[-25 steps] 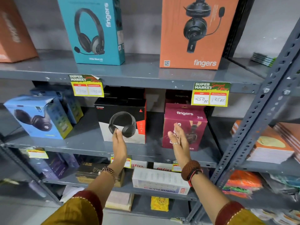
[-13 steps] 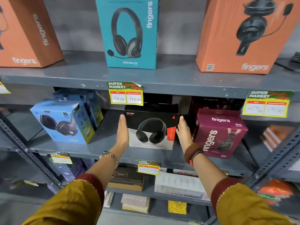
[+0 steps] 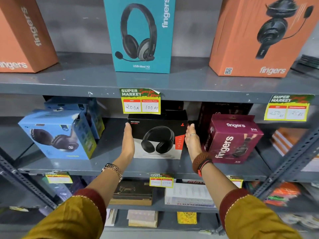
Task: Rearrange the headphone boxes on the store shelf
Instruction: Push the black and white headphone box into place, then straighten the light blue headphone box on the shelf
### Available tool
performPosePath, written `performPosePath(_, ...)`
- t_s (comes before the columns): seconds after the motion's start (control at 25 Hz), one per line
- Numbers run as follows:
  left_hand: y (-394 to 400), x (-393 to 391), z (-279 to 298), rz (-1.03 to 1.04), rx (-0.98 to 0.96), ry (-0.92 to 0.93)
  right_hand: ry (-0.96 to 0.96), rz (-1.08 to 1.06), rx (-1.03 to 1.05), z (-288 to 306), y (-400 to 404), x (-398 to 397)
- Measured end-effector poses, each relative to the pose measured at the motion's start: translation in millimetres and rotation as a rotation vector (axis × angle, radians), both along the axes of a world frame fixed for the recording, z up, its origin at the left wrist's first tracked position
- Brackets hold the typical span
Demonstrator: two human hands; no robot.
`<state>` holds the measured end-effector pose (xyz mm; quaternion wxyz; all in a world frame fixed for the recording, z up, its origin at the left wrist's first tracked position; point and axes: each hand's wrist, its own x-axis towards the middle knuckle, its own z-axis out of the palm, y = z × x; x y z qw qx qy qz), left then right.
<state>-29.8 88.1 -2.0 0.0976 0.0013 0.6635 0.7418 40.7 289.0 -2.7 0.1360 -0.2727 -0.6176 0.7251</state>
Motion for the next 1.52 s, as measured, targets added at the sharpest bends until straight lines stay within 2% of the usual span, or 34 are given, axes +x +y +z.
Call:
performPosePath(0.2, 0, 2, -6, 0.022, -0.070, 0.009, 0.008, -0.007, 0.001, 0, 1, -2)
performPosePath(0.52, 1, 3, -13, 0.035, -0.072, 0.060, -0.016, 0.035, -0.034, 0, 4, -1)
performPosePath(0.76, -3, -3, -17, -0.005, -0.070, -0.006, -0.017, 0.068, -0.036, -2, 7, 0)
performPosePath(0.88, 0, 3, -12, 0.000, -0.022, 0.027, 0.011, 0.092, -0.036, 0, 8, 3)
performPosePath(1.0, -3, 10, -23, 0.021, -0.065, 0.021, 0.011, 0.047, 0.011, 0, 2, 13)
performPosePath(1.24, -48, 16, -83, 0.114, -0.131, -0.127, -0.022, -0.066, 0.050, -48, -41, 52)
performPosePath(1.36, -91, 19, -91, 0.167, -0.136, -0.173, -0.040, -0.093, 0.025, -64, -77, 50)
performPosePath(1.52, -170, -8, -72, 0.231, -0.204, 0.012, 0.086, -0.036, -0.108, -57, -154, 15)
